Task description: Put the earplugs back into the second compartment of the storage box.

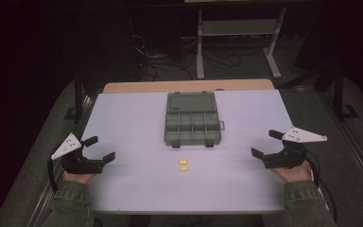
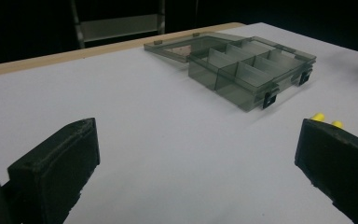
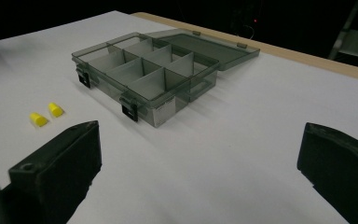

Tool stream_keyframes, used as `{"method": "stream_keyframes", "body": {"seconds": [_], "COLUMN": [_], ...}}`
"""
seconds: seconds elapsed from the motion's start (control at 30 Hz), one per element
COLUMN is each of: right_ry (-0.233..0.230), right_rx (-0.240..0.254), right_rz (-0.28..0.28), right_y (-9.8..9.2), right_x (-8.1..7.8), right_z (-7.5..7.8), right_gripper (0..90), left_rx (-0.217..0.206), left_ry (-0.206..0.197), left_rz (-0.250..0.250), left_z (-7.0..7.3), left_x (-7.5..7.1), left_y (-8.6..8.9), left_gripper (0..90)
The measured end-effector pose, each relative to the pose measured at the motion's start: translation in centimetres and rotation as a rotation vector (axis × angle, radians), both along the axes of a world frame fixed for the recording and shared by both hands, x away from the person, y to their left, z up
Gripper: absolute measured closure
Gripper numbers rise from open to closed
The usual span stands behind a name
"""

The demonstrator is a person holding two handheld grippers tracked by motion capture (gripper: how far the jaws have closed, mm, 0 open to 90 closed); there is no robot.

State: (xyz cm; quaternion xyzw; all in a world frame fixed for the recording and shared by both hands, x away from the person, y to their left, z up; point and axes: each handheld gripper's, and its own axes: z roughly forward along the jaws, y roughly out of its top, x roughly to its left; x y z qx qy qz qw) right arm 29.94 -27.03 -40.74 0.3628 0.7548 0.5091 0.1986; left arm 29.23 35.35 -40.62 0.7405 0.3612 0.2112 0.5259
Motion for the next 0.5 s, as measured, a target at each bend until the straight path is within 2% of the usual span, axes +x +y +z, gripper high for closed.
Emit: {"method": "stream_keyframes", "body": {"seconds": [0.3, 0.5], "right_ry": [0.003, 0.002], "right_rx": [-0.004, -0.003], "right_rz": [0.01, 0.002], "right_y": [0.05, -0.15], "right_x": [-0.22, -0.37], "right_z": [-0.04, -0.08], "right_gripper": [0.0, 0.0], "left_rx": [-0.003, 0.014], "left_ry": [-0.01, -0.004], "left_rz": [-0.017, -0.027], "left_z": [0.21, 0.44], "left_x": [-0.03, 0.04], "left_y": [-0.34, -0.49], "left_gripper": [0.0, 0.0]}}
